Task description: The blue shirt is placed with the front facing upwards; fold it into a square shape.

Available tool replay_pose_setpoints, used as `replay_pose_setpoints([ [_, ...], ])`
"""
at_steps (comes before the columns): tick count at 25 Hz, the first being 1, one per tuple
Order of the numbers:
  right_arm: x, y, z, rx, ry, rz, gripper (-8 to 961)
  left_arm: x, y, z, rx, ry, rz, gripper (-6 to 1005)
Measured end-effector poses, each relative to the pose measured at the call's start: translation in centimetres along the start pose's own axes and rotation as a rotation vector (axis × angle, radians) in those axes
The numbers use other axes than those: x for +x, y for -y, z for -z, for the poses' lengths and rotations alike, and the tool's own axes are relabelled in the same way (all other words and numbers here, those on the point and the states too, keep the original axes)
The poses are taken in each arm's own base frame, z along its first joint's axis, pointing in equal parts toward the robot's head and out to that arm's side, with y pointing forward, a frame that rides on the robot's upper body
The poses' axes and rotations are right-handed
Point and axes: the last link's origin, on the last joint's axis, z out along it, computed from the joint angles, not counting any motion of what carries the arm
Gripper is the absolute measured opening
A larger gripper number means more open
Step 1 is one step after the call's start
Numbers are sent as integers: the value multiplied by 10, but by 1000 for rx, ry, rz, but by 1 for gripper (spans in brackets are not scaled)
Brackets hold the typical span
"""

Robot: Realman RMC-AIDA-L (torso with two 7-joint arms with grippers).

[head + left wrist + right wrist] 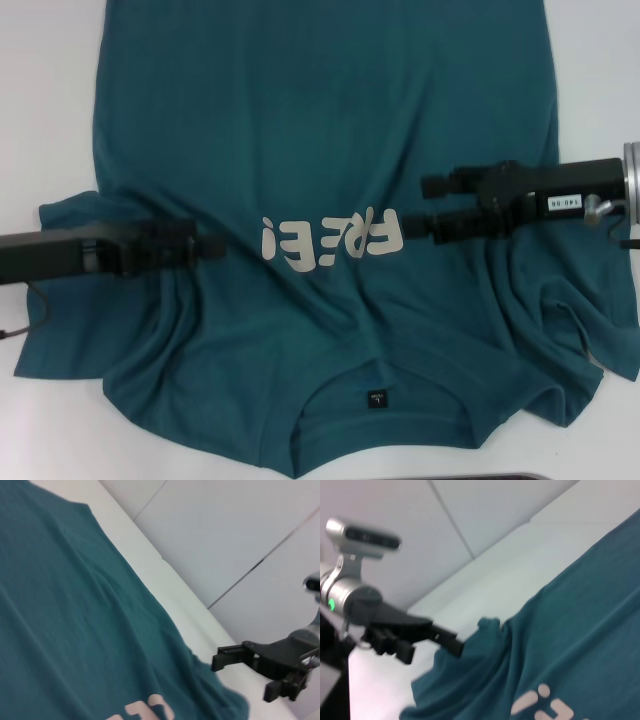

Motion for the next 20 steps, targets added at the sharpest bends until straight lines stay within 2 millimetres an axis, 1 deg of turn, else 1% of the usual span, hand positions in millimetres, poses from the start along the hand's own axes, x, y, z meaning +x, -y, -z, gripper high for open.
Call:
replay_pose_setpoints([
  [3, -3, 0, 2, -1, 29, -77, 942, 5, -3, 10, -25, -15, 108, 903],
  [6, -6, -2, 2, -25, 21, -158, 942, 9, -7, 19, -52, -27, 236, 903],
  [10, -8, -8, 2, -65, 20, -234, 942, 10, -4, 30, -42, -47, 403, 904],
  [15, -11, -7, 6, -68, 53, -292, 942, 7, 2, 45, -11, -98, 502, 904],
  [20, -10, -5, 9, -51, 62, -309, 942, -5, 10, 59, 51, -148, 576, 903],
])
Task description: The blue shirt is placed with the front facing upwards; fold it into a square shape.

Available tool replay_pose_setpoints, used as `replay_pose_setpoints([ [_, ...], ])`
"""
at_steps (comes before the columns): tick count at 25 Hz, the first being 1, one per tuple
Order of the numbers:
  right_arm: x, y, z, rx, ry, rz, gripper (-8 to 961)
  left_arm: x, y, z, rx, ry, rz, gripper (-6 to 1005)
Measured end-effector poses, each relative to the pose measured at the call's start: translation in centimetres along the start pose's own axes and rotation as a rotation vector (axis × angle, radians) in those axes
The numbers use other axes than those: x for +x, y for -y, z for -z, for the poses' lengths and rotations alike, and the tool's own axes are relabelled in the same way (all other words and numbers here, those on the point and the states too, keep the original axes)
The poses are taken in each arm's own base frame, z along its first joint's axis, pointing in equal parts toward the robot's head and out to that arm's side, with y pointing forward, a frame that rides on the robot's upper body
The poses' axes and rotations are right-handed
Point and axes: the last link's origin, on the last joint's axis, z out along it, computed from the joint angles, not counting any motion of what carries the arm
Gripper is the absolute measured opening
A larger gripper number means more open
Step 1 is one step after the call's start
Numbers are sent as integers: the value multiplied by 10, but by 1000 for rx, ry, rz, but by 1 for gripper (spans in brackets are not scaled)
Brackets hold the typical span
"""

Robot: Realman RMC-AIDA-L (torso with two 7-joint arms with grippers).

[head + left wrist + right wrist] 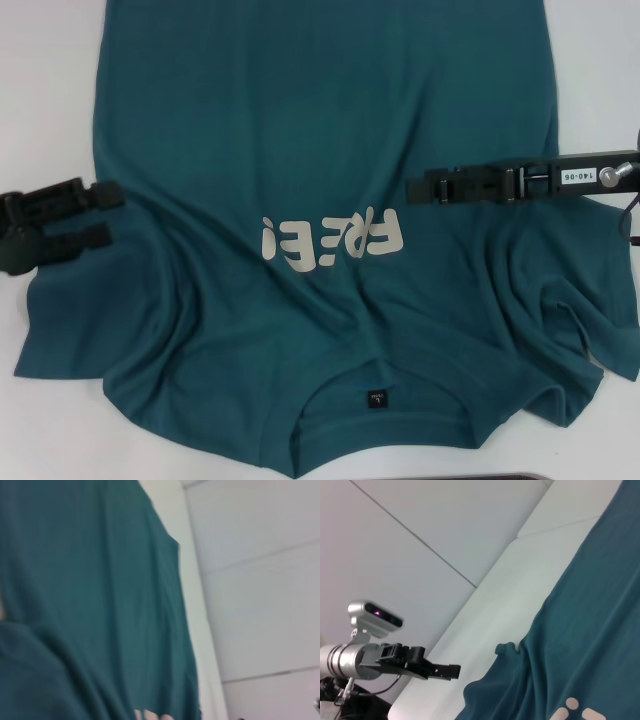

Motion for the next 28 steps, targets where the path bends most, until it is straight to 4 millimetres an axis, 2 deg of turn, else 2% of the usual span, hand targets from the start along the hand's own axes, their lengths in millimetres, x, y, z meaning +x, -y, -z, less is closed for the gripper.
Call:
replay_pose_setpoints([
  [6, 0, 1, 2, 9, 10, -9, 942, -7, 17, 12, 84, -32, 46, 904],
  [15, -3, 3, 7, 20, 29, -30, 942, -10, 32, 31, 160, -97, 103, 904],
  [28, -3, 4, 9, 24, 32, -34, 942, -12, 47, 47, 245, -165, 134, 903],
])
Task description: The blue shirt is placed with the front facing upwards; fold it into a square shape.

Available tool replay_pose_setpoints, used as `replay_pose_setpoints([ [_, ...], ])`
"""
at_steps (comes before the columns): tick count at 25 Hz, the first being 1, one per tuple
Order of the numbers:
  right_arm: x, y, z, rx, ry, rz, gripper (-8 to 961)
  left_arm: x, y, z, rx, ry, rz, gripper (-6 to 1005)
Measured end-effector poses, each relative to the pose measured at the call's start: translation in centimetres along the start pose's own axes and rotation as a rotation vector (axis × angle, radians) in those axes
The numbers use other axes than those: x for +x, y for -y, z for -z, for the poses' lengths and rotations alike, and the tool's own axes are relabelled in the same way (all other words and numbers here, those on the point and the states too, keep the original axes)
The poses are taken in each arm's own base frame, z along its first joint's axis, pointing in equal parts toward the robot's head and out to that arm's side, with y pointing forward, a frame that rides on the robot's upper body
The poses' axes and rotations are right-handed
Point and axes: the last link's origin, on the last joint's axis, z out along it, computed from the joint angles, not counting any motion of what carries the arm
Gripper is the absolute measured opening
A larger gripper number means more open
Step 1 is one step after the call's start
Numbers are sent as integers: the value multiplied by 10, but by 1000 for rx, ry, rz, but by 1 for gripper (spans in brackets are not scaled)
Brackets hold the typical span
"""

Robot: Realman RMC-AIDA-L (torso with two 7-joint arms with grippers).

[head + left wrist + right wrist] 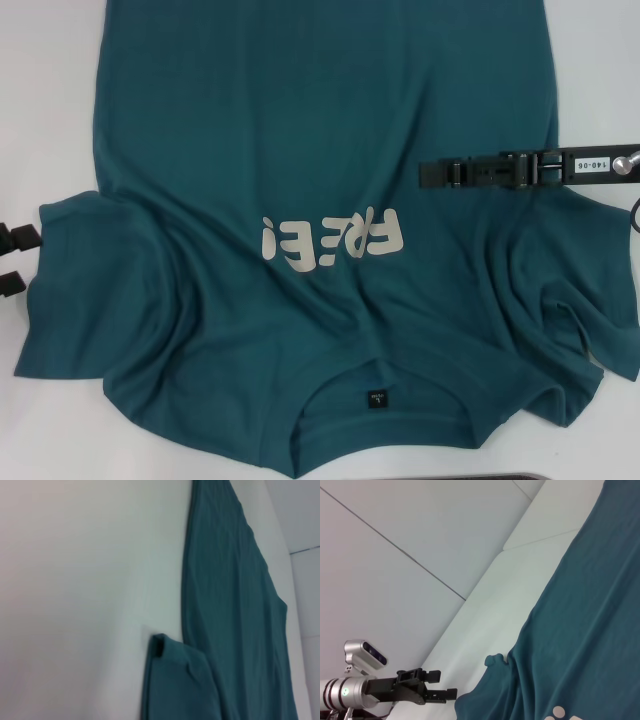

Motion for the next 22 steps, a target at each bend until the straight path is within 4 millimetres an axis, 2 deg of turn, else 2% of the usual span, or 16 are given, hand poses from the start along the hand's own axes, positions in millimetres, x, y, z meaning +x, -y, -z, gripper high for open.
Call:
replay_pose_setpoints([
  [7, 0, 0, 1, 2, -1, 0, 942, -2, 7, 2, 36, 4, 16, 903],
  [22, 0, 0, 1, 2, 0, -1, 942, -2, 6, -7, 48, 24, 17, 904],
])
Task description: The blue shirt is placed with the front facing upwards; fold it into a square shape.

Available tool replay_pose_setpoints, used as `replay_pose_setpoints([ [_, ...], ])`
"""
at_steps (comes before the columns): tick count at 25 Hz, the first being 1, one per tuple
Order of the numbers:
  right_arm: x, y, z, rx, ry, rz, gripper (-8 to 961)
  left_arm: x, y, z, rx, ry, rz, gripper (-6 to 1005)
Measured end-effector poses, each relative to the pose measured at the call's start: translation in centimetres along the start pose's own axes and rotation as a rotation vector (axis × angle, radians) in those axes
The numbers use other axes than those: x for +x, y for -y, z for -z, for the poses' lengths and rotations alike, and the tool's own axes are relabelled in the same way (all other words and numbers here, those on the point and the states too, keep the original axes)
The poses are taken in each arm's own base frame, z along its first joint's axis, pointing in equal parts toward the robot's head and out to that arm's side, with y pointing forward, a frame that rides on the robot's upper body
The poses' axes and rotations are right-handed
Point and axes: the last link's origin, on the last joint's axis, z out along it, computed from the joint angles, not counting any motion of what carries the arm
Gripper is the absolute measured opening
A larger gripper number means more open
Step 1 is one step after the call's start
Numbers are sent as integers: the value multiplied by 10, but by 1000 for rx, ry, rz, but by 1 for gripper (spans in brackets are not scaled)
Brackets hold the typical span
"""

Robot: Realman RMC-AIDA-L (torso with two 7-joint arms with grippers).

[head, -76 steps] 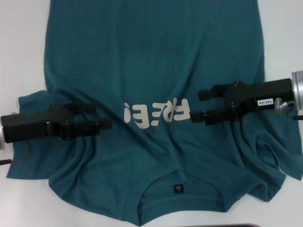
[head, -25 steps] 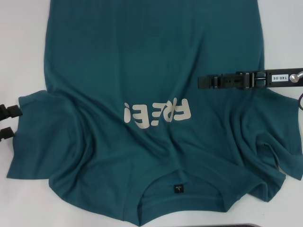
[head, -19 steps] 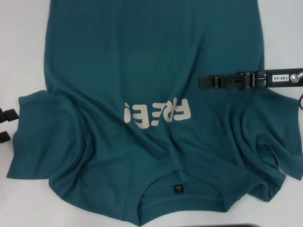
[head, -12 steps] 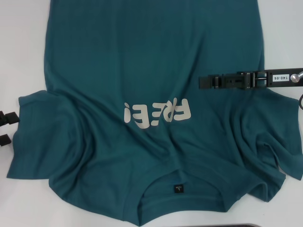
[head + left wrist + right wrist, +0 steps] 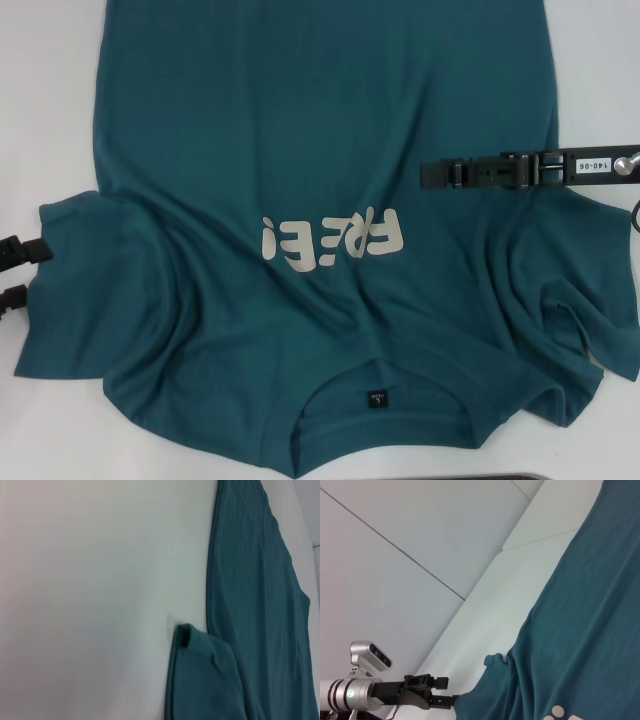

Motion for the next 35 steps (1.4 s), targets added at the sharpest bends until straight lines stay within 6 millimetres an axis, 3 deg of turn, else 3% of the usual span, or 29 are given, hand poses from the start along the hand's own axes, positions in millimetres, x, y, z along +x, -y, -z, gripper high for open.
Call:
replay_pose_setpoints([
  [12, 0, 0, 1, 1, 2, 0, 942, -1, -10, -18, -11, 79, -27, 904],
  [17, 0, 1, 2, 4, 5, -3, 941, 0, -15, -22, -15, 101, -49, 844],
  [28, 1, 1, 4, 6, 14, -7, 941, -1, -15, -21, -14, 104, -48, 618],
  [35, 2, 2, 4, 8, 15, -9, 941, 0, -15, -20, -8, 107, -51, 329],
])
